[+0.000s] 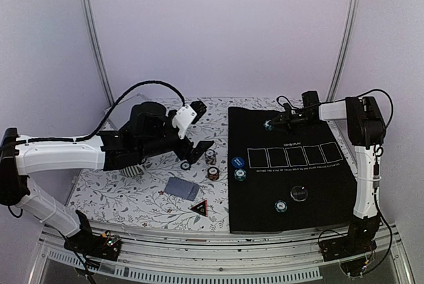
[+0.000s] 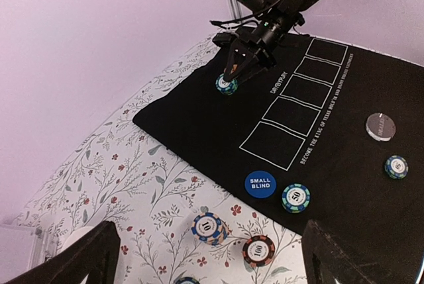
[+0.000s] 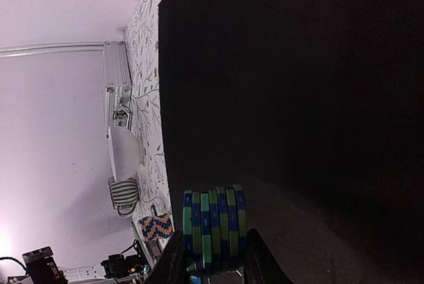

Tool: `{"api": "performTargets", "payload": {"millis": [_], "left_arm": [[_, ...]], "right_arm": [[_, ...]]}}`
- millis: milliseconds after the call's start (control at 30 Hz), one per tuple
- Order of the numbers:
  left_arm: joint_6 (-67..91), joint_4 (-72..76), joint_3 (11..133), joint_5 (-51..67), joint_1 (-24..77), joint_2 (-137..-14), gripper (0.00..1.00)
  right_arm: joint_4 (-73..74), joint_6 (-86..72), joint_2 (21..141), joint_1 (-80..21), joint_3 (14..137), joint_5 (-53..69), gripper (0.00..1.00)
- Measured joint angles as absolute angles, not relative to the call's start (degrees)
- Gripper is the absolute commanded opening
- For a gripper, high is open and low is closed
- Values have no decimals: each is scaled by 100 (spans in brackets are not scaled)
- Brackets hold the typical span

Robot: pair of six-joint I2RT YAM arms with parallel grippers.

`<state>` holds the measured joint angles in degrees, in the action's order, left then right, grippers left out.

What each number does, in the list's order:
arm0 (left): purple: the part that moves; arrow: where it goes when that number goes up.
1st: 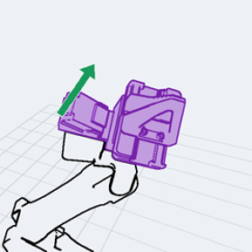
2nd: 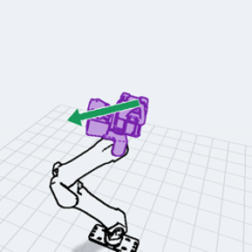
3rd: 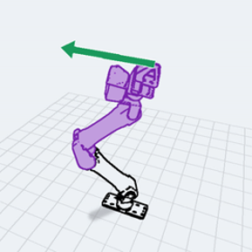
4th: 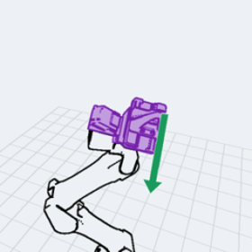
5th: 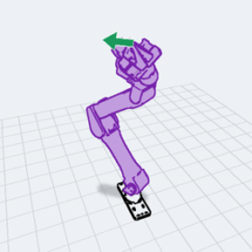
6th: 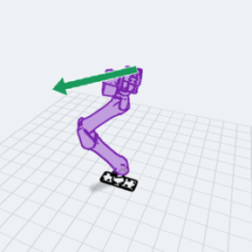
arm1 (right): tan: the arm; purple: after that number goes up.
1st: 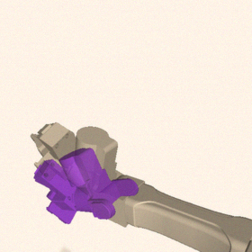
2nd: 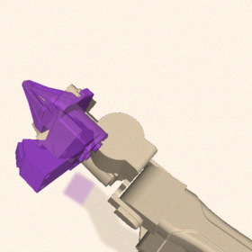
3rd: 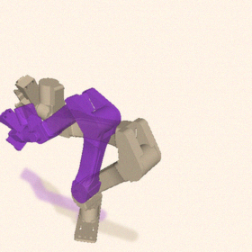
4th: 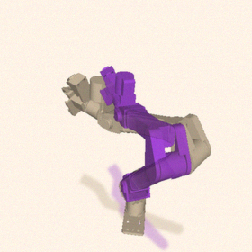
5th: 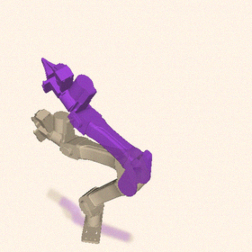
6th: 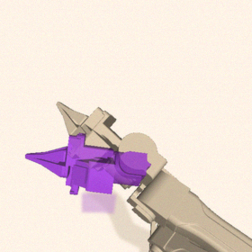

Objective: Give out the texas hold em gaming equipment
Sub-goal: Place the poker chips pile in the big blind area.

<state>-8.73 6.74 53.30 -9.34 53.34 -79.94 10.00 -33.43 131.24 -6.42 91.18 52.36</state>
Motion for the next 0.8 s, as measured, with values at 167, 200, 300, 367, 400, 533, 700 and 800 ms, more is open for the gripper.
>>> {"api": "performTargets", "payload": {"millis": [167, 200, 300, 367, 400, 533, 700, 800], "left_arm": [[-847, 626, 5330, -954, 5328, -7985, 98], [-847, 622, 5330, -954, 5325, -7985, 98], [-847, 609, 5330, -958, 5319, -7985, 98], [-849, 604, 5330, -961, 5317, -7985, 98], [-849, 604, 5330, -963, 5317, -7985, 98], [-854, 569, 5330, -980, 5317, -7985, 98], [-854, 510, 5330, -1004, 5310, -7985, 98], [-856, 506, 5330, -1022, 5306, -7985, 98]], "right_arm": [[1000, -3361, 13238, -596, 9126, 5109, 2], [1002, -3358, 13253, -582, 9124, 5094, 2], [1015, -3341, 13286, -550, 9122, 5035, 2], [1033, -3328, 13294, -528, 9122, 4980, 2], [1031, -3317, 13314, -521, 9122, 4969, 3], [1009, -3291, 13467, -489, 9131, 4995, 3], [1007, -3221, 13502, -462, 9157, 5039, 9], [1020, -3190, 13502, -460, 9159, 5028, 16]]}}
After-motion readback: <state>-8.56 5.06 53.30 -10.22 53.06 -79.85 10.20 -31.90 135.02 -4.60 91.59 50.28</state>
